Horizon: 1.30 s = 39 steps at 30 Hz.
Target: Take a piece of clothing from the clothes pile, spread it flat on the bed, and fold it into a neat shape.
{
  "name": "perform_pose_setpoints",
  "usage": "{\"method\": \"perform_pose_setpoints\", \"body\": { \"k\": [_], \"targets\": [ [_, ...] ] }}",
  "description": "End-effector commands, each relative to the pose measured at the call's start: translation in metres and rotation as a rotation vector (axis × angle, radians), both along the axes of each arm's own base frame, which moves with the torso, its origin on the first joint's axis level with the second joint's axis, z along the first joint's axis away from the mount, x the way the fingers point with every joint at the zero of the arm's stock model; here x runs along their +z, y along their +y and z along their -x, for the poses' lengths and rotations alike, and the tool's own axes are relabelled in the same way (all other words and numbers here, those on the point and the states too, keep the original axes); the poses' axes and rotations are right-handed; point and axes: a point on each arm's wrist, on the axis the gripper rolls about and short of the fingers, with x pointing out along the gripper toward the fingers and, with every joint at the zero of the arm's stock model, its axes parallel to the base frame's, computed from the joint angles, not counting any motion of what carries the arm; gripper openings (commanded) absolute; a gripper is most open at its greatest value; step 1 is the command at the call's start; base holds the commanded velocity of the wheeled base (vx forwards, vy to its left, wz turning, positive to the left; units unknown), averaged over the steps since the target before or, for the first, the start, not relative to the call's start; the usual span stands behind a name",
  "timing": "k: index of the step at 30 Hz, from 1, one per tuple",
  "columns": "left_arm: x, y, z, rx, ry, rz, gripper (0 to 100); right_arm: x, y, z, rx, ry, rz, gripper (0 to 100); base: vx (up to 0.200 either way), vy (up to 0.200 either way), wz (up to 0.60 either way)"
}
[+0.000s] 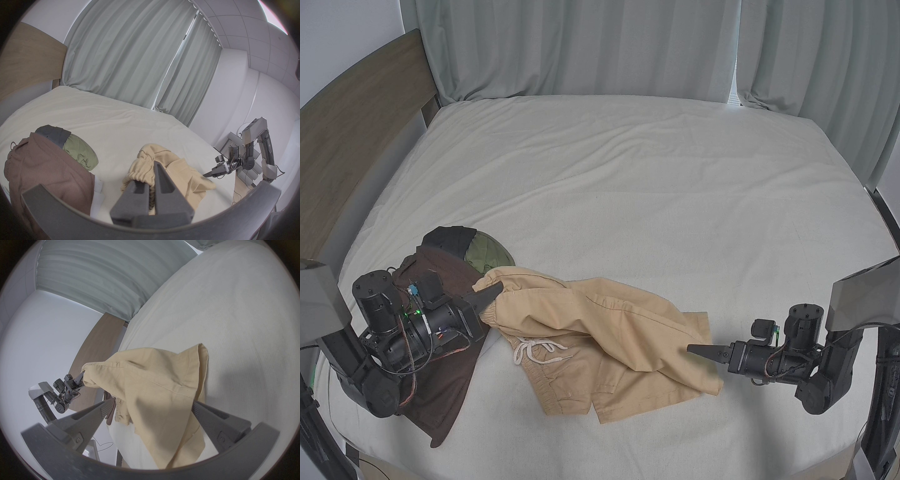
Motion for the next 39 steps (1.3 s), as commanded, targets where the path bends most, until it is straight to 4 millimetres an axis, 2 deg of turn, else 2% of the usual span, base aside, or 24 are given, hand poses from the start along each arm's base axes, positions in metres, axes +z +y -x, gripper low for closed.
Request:
{"method": "perform_pose_setpoints", "body": {
  "k": [1, 8, 13, 17, 22, 39],
  "targets": [
    [0.002, 0.000, 0.000, -0.002, -0.010, 0.002, 0, -0.009, 0.003, -0.006, 0.000, 0.022, -0.007, 100, 0.000, 0.000, 0.00],
    [0.002, -0.001, 0.000, -0.004, -0.008, 0.002, 0, 0.001, 0.011, -0.006, 0.025, -0.010, -0.028, 100, 0.000, 0.000, 0.00],
    [0.001, -0.001, 0.000, -0.004, -0.005, 0.001, 0, 0.023, 0.023, -0.001, 0.050, -0.033, -0.085, 100, 0.000, 0.000, 0.00],
    [0.001, -0.001, 0.000, -0.004, -0.005, 0.001, 0, 0.039, 0.022, 0.000, 0.046, -0.073, -0.106, 100, 0.000, 0.000, 0.00],
    [0.001, -0.002, 0.001, -0.007, -0.006, 0.002, 0, 0.042, 0.016, -0.005, 0.024, -0.090, -0.110, 100, 0.000, 0.000, 0.00],
    [0.003, -0.002, 0.000, -0.007, -0.013, 0.003, 0, 0.046, 0.014, -0.012, 0.005, -0.104, -0.135, 100, 0.000, 0.000, 0.00]
  ]
}}
